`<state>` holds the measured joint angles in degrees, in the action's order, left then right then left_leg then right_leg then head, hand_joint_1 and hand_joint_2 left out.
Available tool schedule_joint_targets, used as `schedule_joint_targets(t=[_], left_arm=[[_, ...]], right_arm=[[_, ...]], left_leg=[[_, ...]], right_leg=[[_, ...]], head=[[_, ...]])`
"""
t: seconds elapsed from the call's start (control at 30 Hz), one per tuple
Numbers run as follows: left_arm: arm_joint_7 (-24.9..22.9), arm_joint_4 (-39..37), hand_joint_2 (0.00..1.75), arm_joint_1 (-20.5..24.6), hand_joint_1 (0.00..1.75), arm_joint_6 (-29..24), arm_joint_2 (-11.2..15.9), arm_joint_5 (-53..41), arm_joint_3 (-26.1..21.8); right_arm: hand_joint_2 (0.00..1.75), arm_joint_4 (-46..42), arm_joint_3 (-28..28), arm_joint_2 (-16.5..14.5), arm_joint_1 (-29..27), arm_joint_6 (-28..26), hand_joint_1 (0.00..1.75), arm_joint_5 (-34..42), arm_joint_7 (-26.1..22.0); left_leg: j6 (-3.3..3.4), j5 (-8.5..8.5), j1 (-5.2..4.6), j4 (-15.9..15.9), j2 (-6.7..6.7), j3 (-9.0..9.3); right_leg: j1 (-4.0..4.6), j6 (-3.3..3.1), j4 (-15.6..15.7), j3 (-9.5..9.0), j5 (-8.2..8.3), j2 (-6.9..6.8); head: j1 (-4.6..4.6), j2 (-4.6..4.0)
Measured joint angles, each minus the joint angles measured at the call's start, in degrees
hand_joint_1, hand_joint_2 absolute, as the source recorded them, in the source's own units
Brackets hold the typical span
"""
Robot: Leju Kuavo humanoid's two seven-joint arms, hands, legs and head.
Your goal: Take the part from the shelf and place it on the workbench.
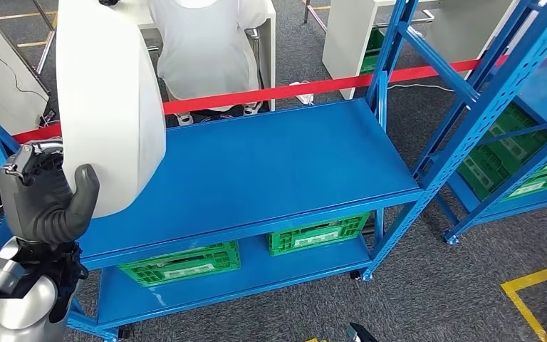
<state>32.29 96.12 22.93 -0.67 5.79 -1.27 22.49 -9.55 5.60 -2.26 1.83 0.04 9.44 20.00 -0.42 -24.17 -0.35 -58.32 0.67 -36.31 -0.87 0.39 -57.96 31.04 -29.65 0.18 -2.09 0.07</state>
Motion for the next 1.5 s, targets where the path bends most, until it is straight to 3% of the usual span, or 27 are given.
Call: schedule_joint_targets(t=[0.23,0.37,0.43,0.5,0.53,0.57,0.6,0.67,0.73,0.87,0.93,1.03,1.07,1.1,1.17,1.23,1.27,1.37,1.4,1.43,1.5], left_arm=[[0.2,0.9,1.75,0.0,1.75,1.1,-0.2,1.1,-0.3],[0.7,1.2,1.75,-0.3,1.75,1.7,0.0,2.2,-0.6],[1.0,1.4,1.75,-1.0,1.75,2.1,0.1,2.8,-0.7],[1.3,1.5,1.75,-2.1,1.75,2.2,0.2,3.0,-0.7],[1.5,1.5,1.75,-2.7,1.75,2.2,0.2,3.0,-0.7],[1.6,1.5,1.75,-3.3,1.75,2.2,0.2,3.0,-0.7],[1.7,1.7,1.75,-4.0,1.75,2.2,0.3,2.9,-0.7],[1.9,2.2,1.75,-5.2,1.75,2.2,0.3,2.7,-0.7],[2.0,2.9,1.75,-6.4,1.75,2.2,0.4,2.3,-0.8],[2.6,4.8,1.75,-9.1,1.75,2.2,1.1,1.3,-1.5],[2.7,5.4,1.75,-10.0,1.75,2.2,1.5,1.1,-1.8],[2.7,5.9,1.75,-11.2,1.75,2.1,1.9,0.7,-2.2],[2.8,6.2,1.75,-11.9,1.75,2.0,2.0,0.3,-2.3],[2.8,6.5,1.75,-12.5,1.75,2.0,2.0,0.0,-2.4],[2.9,7.3,1.75,-13.6,1.75,2.0,2.1,-0.8,-2.6],[3.0,8.2,1.75,-14.4,1.75,1.9,2.2,-1.8,-2.8],[3.1,8.6,1.75,-15.0,1.75,1.8,2.3,-2.2,-3.0],[4.2,9.7,1.75,-17.1,1.75,1.3,2.9,-3.1,-3.3],[4.6,9.9,1.75,-17.7,1.75,1.3,3.2,-3.2,-3.3],[4.9,10.1,1.75,-18.3,1.75,1.2,3.4,-3.3,-3.3],[5.3,10.3,1.75,-19.3,1.75,1.2,3.7,-3.3,-3.4]], right_arm=[[1.75,0.0,0.0,-0.2,0.0,0.0,0.0,-0.2,0.0],[1.75,0.0,0.0,-0.2,0.1,0.0,0.0,-0.3,0.0],[1.75,0.0,0.0,-0.2,0.1,0.0,0.0,-0.3,0.0],[1.75,0.0,0.0,-0.3,0.0,0.0,0.0,-0.2,0.0],[1.75,0.0,0.0,-0.3,0.0,0.0,0.0,-0.1,0.0],[1.75,0.0,0.0,-0.3,-0.1,0.0,0.0,-0.1,0.0],[1.75,0.0,0.0,-0.3,-0.1,-0.1,0.0,0.0,0.0],[1.75,0.0,0.0,-0.3,0.0,-0.1,0.0,0.1,0.0],[1.75,0.0,0.0,-0.4,0.0,-0.1,0.0,0.2,-0.1],[1.75,0.0,0.1,-0.6,0.1,-0.1,0.0,0.3,-0.2],[1.75,0.0,0.1,-0.7,0.0,-0.1,0.0,0.3,-0.2],[1.75,0.0,0.1,-0.7,0.0,0.1,0.0,0.2,-0.2],[1.75,0.0,0.1,-0.7,0.0,0.2,0.0,0.2,-0.2],[1.75,0.0,0.1,-0.7,0.0,0.4,0.0,0.3,-0.2],[1.75,0.0,0.1,-0.7,0.0,0.9,0.0,0.3,-0.2],[1.75,0.0,0.1,-0.7,-0.1,1.4,0.0,0.1,-0.2],[1.75,0.0,0.1,-0.7,-0.1,1.8,0.0,0.0,-0.2],[1.75,0.0,0.1,-0.7,-0.2,3.6,0.0,0.1,-0.3],[1.75,0.0,0.1,-0.7,-0.4,4.0,0.0,0.2,-0.4],[1.75,0.0,0.1,-0.7,-0.5,4.4,0.0,0.3,-0.4],[1.75,0.0,0.1,-0.7,-0.6,4.6,0.0,0.4,-0.3]], left_leg=[[0.62,-0.49,-0.43,-0.4,0.0,-0.01],[1.43,-0.32,-0.33,0.0,-0.07,0.32],[1.89,0.01,-0.03,0.6,-0.25,0.6],[2.06,0.06,-0.04,0.6,-0.38,0.58],[2.07,0.05,-0.06,0.5,-0.41,0.5],[2.06,0.06,-0.04,0.4,-0.42,0.4],[2.0,0.07,0.02,0.3,-0.42,0.25],[1.66,0.11,0.21,-0.3,-0.36,-0.18],[0.92,0.24,0.24,-0.9,-0.21,-0.58],[-0.92,0.79,0.25,-1.0,-0.03,-1.11],[-1.64,-2.12,0.45,-3.5,-0.11,-2.29],[-2.46,-9.55,0.68,-13.9,-0.25,-5.02],[-2.59,-10.39,0.73,-16.2,-0.26,-5.09],[-2.62,-10.1,0.79,-16.5,-0.27,-4.2],[-2.46,-7.71,0.88,-11.1,-0.28,0.66],[-1.97,-6.73,0.73,-3.1,-0.24,6.32],[-1.65,-6.77,0.59,-0.7,-0.21,7.75],[-0.3,-6.19,0.26,0.7,-0.29,7.57],[0.29,-5.7,0.28,0.9,-0.39,7.29],[0.85,-5.13,0.35,1.0,-0.49,6.9],[1.54,-4.0,0.31,1.0,-0.58,5.67]], right_leg=[[-0.42,0.53,0.0,-0.2,-0.26,0.0],[-0.56,1.23,-0.2,-0.41,-0.71,0.01],[-0.54,1.4,-3.8,0.96,-3.32,0.01],[-0.5,1.53,-11.1,4.19,-7.19,0.02],[-0.52,1.6,-14.4,5.66,-8.34,0.02],[-0.54,1.65,-15.7,6.27,-8.29,0.01],[-0.58,1.68,-14.9,5.82,-7.16,0.0],[-0.72,1.68,-7.8,2.2,-3.73,-0.03],[-0.49,1.23,-2.5,-0.54,-1.57,0.11],[-0.23,-0.7,-1.5,0.0,-0.68,0.18],[-0.42,-1.56,-1.3,0.8,0.26,-0.03],[-0.31,-1.99,-1.3,2.35,1.53,-0.32],[-0.26,-1.96,-1.3,2.88,1.94,-0.35],[-0.23,-1.87,-1.4,3.4,2.34,-0.37],[-0.21,-1.56,-1.4,4.28,3.1,-0.36],[-0.11,-1.0,-1.4,4.81,3.78,-0.32],[-0.09,-0.65,-1.4,4.9,4.13,-0.29],[-0.29,0.45,-1.2,5.1,5.03,-0.16],[-0.37,0.73,-1.7,5.41,4.25,-0.12],[-0.41,0.94,-3.1,6.0,2.49,-0.09],[-0.39,1.16,-9.2,7.94,-2.99,-0.08]], head=[[0.01,0.0],[-0.01,0.0],[-0.14,0.0],[-0.29,0.0],[-0.34,0.0],[-0.34,0.0],[-0.36,0.0],[-0.38,0.0],[-0.39,0.0],[-0.31,0.0],[-0.21,0.0],[-0.12,0.0],[-0.13,0.0],[-0.13,0.0],[-0.13,0.0],[-0.18,0.0],[-0.21,0.0],[-0.22,0.0],[-0.23,0.0],[-0.27,0.0],[-0.42,0.0]])
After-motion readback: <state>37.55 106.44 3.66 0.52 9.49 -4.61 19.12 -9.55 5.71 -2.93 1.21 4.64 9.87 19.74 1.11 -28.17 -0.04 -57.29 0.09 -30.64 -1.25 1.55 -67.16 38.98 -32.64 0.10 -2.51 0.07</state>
